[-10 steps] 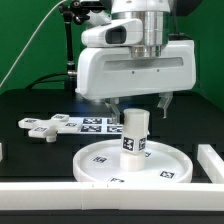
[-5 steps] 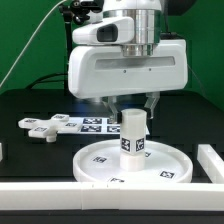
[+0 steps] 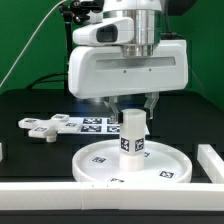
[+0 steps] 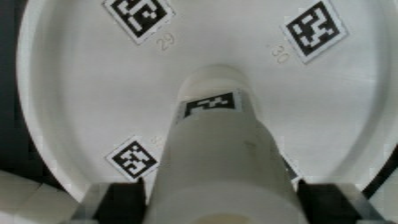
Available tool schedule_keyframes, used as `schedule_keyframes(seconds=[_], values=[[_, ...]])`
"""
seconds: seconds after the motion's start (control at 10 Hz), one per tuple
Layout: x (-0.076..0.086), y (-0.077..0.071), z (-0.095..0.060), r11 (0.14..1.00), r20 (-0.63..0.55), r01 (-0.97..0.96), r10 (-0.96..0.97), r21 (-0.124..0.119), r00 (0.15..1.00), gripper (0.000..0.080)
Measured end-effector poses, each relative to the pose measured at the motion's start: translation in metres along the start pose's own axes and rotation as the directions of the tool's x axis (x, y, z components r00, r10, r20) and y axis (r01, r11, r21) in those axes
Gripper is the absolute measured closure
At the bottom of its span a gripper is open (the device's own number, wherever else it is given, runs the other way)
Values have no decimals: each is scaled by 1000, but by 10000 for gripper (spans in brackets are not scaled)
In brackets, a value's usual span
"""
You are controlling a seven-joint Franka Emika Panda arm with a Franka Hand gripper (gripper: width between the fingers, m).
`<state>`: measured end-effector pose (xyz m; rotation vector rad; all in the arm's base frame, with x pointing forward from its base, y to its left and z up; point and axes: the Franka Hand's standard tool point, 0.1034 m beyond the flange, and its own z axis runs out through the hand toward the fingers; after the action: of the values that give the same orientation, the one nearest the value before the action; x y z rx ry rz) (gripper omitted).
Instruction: Assemble round table
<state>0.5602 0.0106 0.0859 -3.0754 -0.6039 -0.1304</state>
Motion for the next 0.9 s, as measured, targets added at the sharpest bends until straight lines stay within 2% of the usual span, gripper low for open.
schedule_keyframes(seconds=[0.2, 0.3, 0.5, 0.7, 0.9], values=[[0, -2, 0, 974, -7, -228, 228, 14, 974, 391], [4, -7, 1, 917, -38, -398, 399, 25, 916, 390], [10, -21, 2, 793, -69, -606, 609, 60, 790, 390], [10, -22, 3, 589, -59, -803, 808, 92, 586, 390], [9, -23, 4, 337, -27, -936, 941, 106, 336, 389]])
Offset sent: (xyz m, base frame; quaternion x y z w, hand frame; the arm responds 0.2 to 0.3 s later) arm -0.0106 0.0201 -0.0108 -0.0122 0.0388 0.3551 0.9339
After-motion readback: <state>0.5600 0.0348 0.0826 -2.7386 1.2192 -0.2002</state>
